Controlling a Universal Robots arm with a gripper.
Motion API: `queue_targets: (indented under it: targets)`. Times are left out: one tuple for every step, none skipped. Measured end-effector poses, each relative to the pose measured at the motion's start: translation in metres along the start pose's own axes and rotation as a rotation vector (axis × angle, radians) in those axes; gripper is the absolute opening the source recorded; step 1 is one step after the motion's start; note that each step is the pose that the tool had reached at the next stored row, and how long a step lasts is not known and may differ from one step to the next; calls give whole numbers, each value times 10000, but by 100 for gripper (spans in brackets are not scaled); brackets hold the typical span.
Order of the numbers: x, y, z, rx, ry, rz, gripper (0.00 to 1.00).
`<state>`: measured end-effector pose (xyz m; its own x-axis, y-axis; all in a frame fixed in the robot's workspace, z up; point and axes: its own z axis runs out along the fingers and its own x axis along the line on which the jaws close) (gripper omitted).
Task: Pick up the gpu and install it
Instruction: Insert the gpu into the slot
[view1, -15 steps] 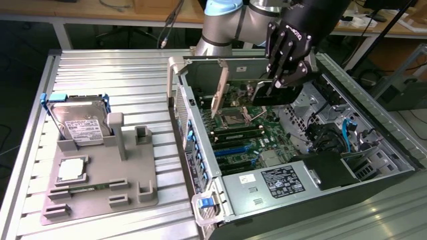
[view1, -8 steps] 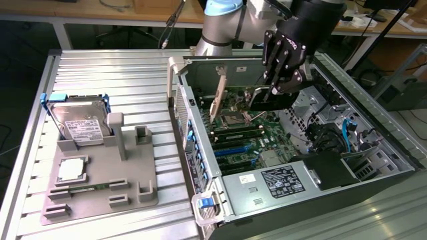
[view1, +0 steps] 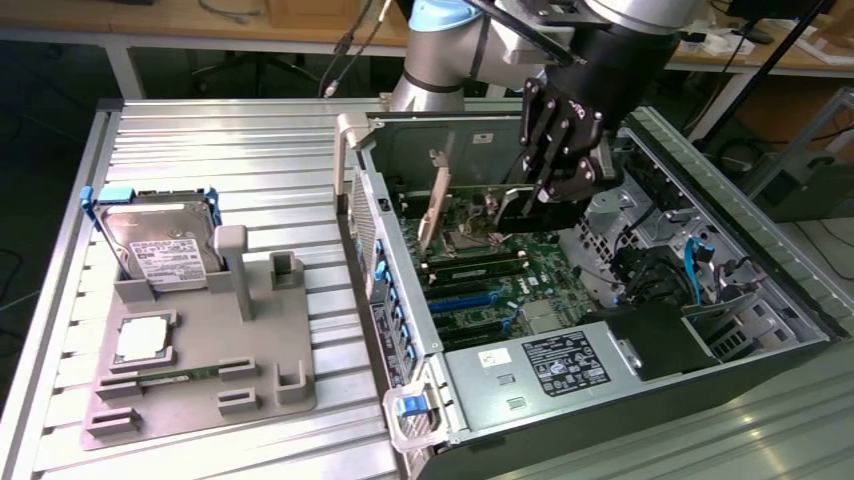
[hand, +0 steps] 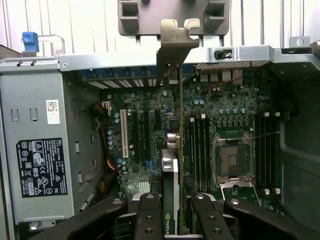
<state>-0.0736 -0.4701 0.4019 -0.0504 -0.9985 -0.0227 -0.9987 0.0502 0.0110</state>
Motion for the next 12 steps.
queue_targets:
  targets:
    - [0,-3,17,0,2,0,27]
    - [1,-8,44,0,1,-1,27]
    - [1,-14,75,-1,2,-1,27]
    - [1,-19,96,0,1,-1,27]
    - [2,-25,119,0,1,-1,27]
    - [2,-37,165,-1,1,0,27]
    - [2,-42,187,0,1,0,27]
    - [2,-49,210,0,0,1,27]
    - [3,-53,226,0,1,2,27]
    - [3,-59,247,0,1,3,27]
    - [3,-68,283,0,1,4,27]
    - [4,-74,313,0,1,4,27]
